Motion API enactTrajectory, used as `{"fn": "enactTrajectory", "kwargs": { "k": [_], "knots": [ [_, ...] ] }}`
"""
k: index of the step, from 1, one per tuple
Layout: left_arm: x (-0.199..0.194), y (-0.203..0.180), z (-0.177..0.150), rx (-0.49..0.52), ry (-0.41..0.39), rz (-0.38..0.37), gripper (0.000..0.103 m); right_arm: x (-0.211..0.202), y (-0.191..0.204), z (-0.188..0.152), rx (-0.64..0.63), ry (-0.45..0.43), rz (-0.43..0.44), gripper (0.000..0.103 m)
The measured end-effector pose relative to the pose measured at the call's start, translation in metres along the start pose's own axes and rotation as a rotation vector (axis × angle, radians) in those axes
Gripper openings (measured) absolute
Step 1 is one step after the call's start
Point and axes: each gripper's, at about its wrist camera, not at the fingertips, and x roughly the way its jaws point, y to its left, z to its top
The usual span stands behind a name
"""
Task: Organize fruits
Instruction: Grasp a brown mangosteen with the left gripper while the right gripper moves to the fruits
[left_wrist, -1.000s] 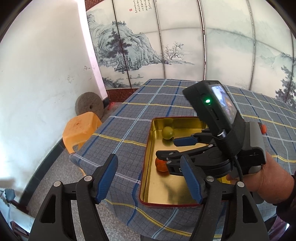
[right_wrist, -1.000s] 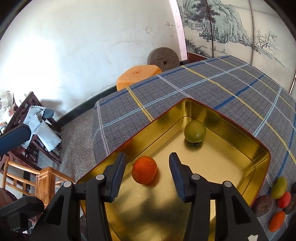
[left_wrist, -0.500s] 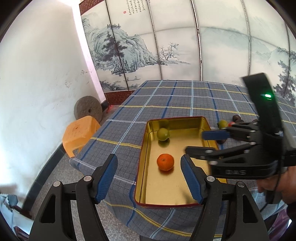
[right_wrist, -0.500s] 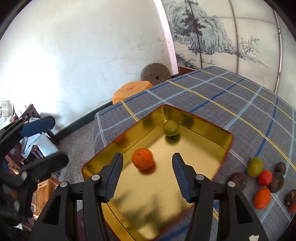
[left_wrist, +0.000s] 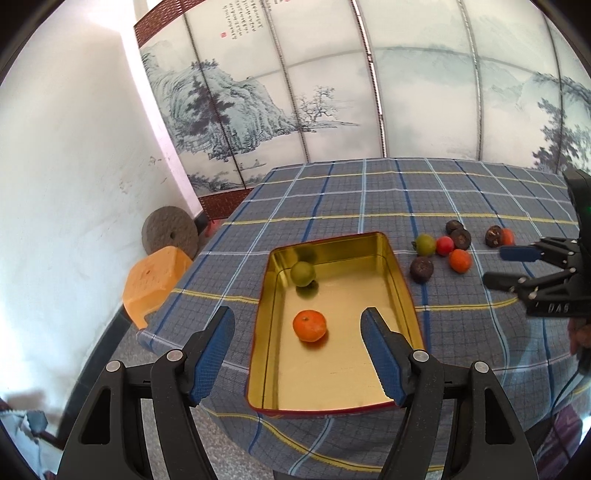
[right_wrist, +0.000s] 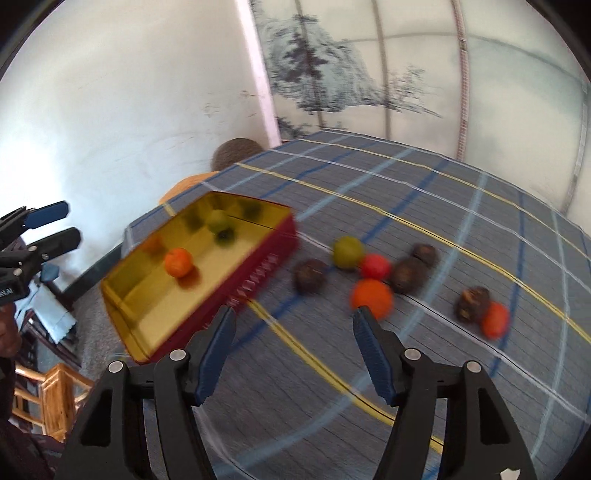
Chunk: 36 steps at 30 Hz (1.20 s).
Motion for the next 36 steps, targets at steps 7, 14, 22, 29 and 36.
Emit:
{"fn": "enactTrajectory", "kwargs": {
  "k": [7, 14, 22, 29, 36],
  "knots": [
    [0.003, -0.032, 0.006, 0.102, -0.001, -0.107, 0.072, -0.017, -0.068, -0.036, 0.071, 0.023, -0.174, 0.063],
    [0.031, -0.082, 0.031, 0.286, 0.037, -0.334, 0.072, -0.028, -0.122, -0.071, 0.182, 0.035, -0.236, 0.066],
    [0.109, -0.131, 0.065, 0.490, 0.118, -0.437, 0.064, -0.034, -0.136, -0.079, 0.217, 0.001, -0.187, 0.075],
    [0.165, -0.156, 0.069, 0.653, 0.198, -0.488, 0.058, -0.042, -0.139, -0.080, 0.243, -0.040, -0.146, 0.079],
    [0.201, -0.157, 0.060, 0.694, 0.285, -0.486, 0.041, -0.045, -0.139, -0.081, 0.248, -0.052, -0.125, 0.084]
  ]
}}
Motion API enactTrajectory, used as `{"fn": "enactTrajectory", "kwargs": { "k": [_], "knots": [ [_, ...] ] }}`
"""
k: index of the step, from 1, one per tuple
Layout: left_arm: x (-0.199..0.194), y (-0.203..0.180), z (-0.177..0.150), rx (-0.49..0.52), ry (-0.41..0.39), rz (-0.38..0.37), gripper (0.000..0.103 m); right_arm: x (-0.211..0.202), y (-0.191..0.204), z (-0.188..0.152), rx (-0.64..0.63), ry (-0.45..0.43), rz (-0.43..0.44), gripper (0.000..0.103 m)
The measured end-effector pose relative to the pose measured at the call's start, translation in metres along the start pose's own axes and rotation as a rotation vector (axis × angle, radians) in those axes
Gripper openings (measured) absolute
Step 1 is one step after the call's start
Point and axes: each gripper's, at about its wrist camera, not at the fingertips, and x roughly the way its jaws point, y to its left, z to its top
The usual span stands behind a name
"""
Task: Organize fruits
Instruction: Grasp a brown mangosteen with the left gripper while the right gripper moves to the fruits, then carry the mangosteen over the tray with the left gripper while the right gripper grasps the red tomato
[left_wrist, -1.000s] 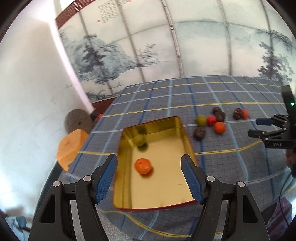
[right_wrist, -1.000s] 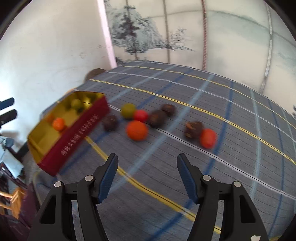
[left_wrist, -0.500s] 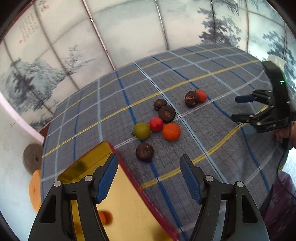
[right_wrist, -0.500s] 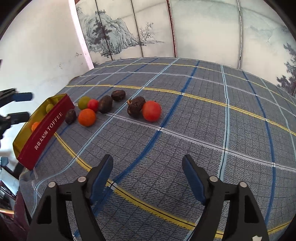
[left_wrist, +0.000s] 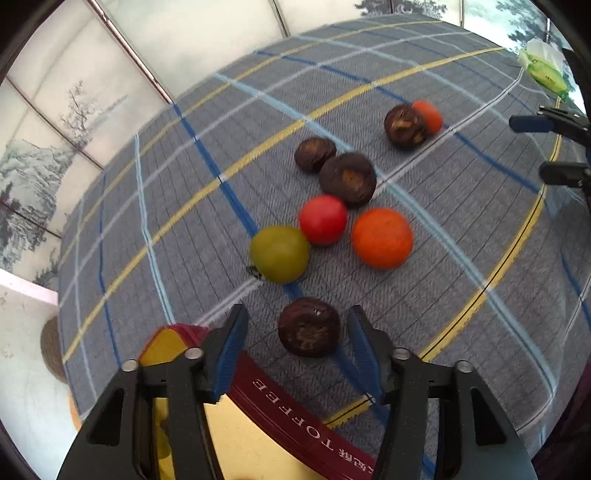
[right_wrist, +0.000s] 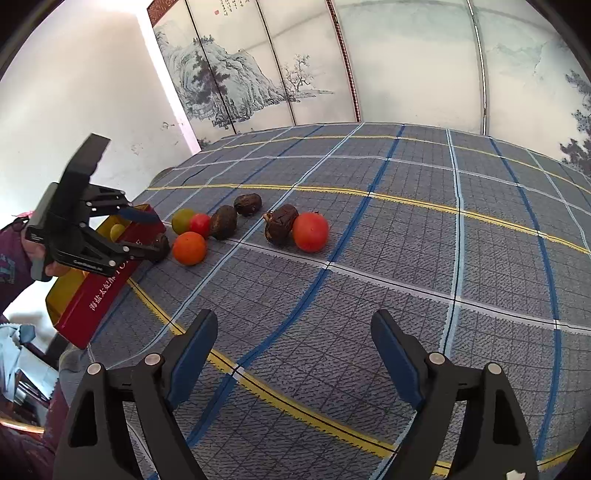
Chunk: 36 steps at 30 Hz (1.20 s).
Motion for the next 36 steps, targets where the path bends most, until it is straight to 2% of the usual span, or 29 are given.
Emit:
{"fn": "enactTrajectory", "kwargs": {
  "k": [1, 5, 7, 12, 16, 20, 23, 29, 36],
  "knots": [
    [0.004, -0.001, -0.002, -0.002, 0.014, -0.022, 0.036, 0.000, 0.000, 0.000, 0.003, 0.001, 0.001, 0.084],
    [-0.001, -0.011, -0.006, -0.028, -0.003, 0.012, 0.036, 0.002, -0.002, 0.000, 0.011, 0.008, 0.003, 0.084],
    [-0.011, -0.014, -0.009, -0.094, -0.028, 0.006, 0.036, 0.002, -0.004, 0.001, 0.018, 0.006, 0.005, 0.085],
    [-0.065, -0.032, -0.019, -0.338, -0.133, -0.009, 0.036, 0.001, -0.005, 0.001, 0.026, -0.002, 0.007, 0.085],
    [-0.096, -0.052, -0.028, -0.448, -0.186, -0.041, 0.036, 0.004, 0.000, 0.003, -0.009, 0.013, 0.010, 0.085],
    [-0.114, -0.073, -0.032, -0.481, -0.210, -0.024, 0.036, 0.008, 0.002, 0.014, -0.047, 0.018, 0.030, 0.085],
    [-0.123, -0.081, -0.038, -0.499, -0.207, -0.023, 0.036, 0.019, 0.000, 0.024, -0.087, 0.034, 0.012, 0.084],
    [-0.131, -0.088, -0.039, -0.478, -0.206, 0.046, 0.036, 0.042, -0.002, 0.042, -0.178, 0.081, -0.005, 0.076],
    [-0.135, -0.080, -0.041, -0.517, -0.217, 0.018, 0.036, 0.050, 0.010, 0.063, -0.247, 0.071, 0.012, 0.075]
  ]
}}
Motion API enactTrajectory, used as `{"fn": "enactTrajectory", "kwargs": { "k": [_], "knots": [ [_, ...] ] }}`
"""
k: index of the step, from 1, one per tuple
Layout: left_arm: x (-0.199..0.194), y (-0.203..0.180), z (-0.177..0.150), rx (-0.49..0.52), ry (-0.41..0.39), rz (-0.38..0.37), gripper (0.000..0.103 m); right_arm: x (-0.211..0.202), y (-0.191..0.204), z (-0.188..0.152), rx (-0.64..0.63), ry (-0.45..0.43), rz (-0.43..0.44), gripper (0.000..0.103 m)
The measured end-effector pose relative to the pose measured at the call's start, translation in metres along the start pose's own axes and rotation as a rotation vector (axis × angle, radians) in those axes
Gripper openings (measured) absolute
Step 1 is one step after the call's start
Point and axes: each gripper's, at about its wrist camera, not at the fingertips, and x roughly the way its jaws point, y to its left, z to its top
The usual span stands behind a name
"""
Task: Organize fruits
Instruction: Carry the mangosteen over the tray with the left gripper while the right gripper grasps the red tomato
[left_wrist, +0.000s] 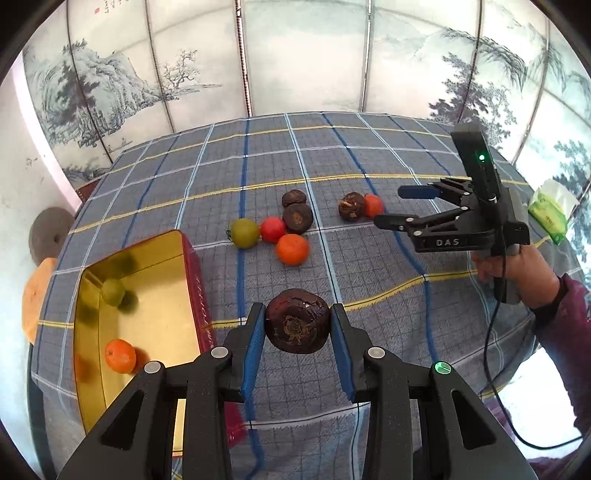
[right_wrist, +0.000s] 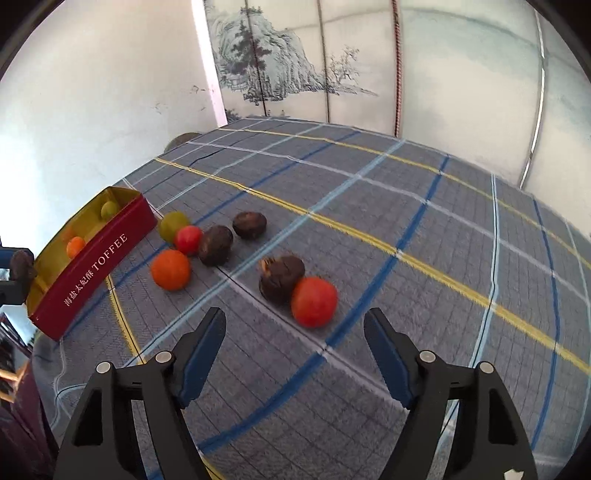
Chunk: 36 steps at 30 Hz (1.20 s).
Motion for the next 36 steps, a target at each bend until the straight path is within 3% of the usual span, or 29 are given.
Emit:
{"fn": "enactTrajectory", "kwargs": {
  "k": [4, 12, 14, 17, 18, 19, 24, 36],
  "knots": [
    [0.002, 0.003, 0.001, -0.017, 0.010, -0.008, 0.036, 0.011, 0.006, 0.009, -0.067, 0.021, -0.022, 0.074],
    [0.003, 0.000, 0.000, -0.008, 0.017, -0.022, 0.036, 0.020, -0.014, 0.005, -0.012, 0.040, -0.005, 0.072],
    [0.003, -0.002, 0.000, -0.007, 0.018, -0.027, 0.036, 0.025, -0.014, 0.008, -0.031, 0.055, -0.009, 0.066],
    [0.003, -0.002, -0.001, -0.007, 0.020, -0.027, 0.036, 0.035, -0.017, 0.011, -0.046, 0.084, 0.000, 0.049],
    [0.003, -0.002, -0.001, -0.011, 0.022, -0.024, 0.036, 0.039, -0.019, 0.010, -0.047, 0.101, 0.009, 0.034],
    [0.003, -0.001, 0.000, -0.014, 0.022, -0.022, 0.036, 0.042, -0.019, 0.009, -0.047, 0.117, 0.020, 0.031],
    [-0.008, 0.008, -0.001, -0.041, -0.005, -0.007, 0.036, 0.025, -0.017, 0.000, -0.008, 0.087, 0.029, 0.030],
    [-0.034, 0.039, -0.026, -0.093, -0.056, 0.109, 0.036, -0.073, 0.034, -0.052, 0.132, -0.071, 0.129, 0.030]
  ]
}}
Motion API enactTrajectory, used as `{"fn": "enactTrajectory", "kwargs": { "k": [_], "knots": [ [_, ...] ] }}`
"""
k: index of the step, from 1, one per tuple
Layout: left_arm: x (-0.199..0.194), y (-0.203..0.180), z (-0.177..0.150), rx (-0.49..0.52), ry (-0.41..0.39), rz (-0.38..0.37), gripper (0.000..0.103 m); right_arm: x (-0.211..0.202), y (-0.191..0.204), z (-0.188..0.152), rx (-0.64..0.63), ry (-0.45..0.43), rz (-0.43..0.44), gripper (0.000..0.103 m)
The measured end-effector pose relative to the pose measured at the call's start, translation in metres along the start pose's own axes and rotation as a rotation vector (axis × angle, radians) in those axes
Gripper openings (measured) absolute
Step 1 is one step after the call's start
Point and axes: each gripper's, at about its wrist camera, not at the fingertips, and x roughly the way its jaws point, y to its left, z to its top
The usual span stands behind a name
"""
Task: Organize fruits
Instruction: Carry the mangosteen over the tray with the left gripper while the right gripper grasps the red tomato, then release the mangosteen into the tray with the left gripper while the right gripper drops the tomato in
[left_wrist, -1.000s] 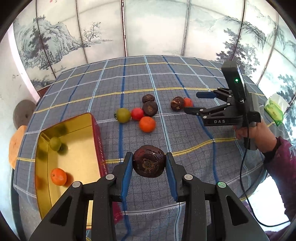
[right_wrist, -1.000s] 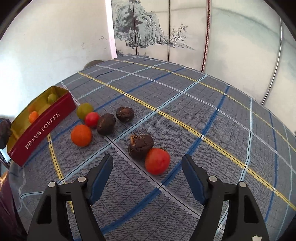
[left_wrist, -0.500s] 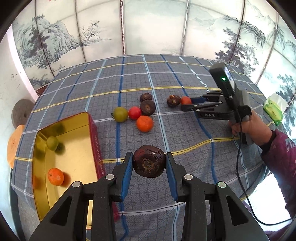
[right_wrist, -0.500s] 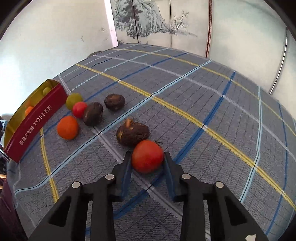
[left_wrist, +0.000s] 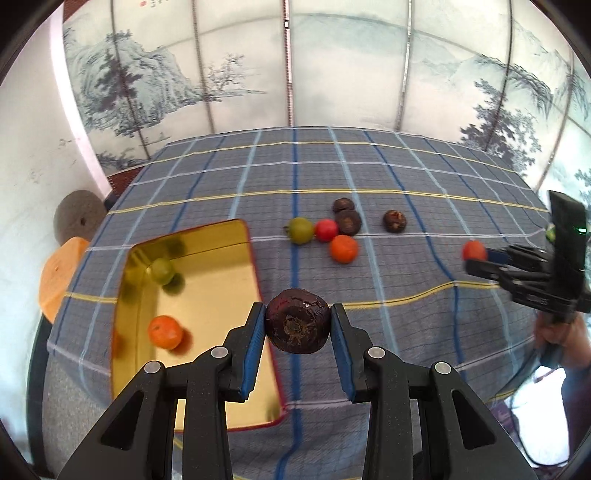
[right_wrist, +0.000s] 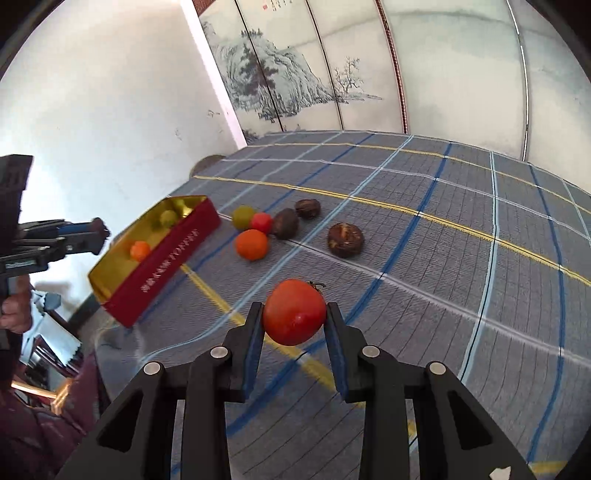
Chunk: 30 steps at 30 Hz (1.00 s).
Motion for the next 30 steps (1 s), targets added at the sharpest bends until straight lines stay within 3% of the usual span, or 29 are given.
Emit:
{"fn": "enactTrajectory", "kwargs": {
  "k": [12, 19, 25, 30],
  "knots": [
    [0.015, 0.060, -0.036, -0.078, 0.023, 0.097, 0.036, -0.017, 0.056, 0.008, -0.063, -0.026, 0.031, 0.030],
    [0.032, 0.114, -0.062, -0.207, 0.073, 0.124, 0.036, -0.015, 0.087, 0.014, -0.113, -0.024, 0.056, 0.030],
    [0.037, 0.123, -0.068, -0.212, 0.070, 0.092, 0.036, -0.011, 0.106, 0.016, -0.143, -0.014, 0.083, 0.030],
    [0.049, 0.109, -0.062, -0.161, 0.074, 0.067, 0.036, -0.004, 0.117, 0.016, -0.158, 0.003, 0.097, 0.030]
  ]
}}
